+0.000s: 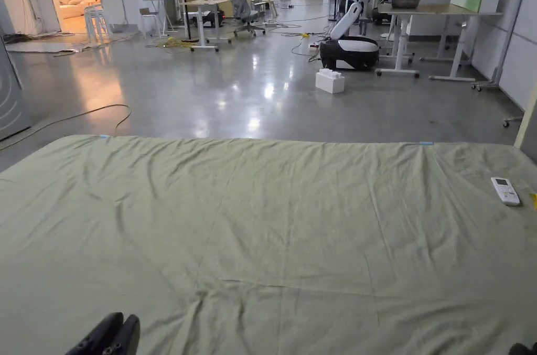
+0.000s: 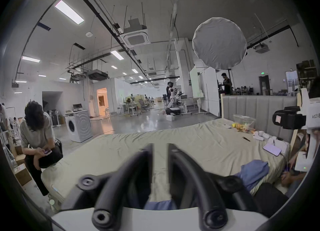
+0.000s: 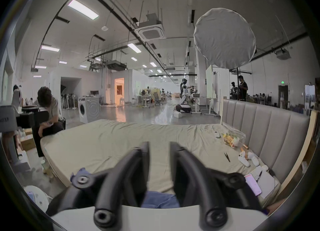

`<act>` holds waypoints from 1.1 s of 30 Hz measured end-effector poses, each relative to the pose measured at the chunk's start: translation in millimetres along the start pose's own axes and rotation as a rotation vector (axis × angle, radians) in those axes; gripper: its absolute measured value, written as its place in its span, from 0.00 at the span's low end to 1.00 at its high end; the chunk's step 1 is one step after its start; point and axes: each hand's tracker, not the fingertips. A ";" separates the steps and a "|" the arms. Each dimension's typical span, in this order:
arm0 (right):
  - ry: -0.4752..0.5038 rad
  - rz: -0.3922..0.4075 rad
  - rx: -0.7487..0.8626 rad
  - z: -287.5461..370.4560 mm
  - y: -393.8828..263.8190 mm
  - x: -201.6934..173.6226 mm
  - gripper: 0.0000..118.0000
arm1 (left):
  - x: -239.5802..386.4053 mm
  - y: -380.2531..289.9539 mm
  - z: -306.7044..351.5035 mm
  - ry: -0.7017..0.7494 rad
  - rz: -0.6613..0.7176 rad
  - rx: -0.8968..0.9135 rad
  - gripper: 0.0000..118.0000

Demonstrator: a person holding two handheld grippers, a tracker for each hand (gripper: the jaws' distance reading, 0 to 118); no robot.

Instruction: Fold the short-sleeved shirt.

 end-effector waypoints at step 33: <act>0.013 -0.172 -0.215 -14.2 -33.3 4.2 0.00 | -133.2 -190.1 -115.0 -0.192 0.719 -0.564 0.94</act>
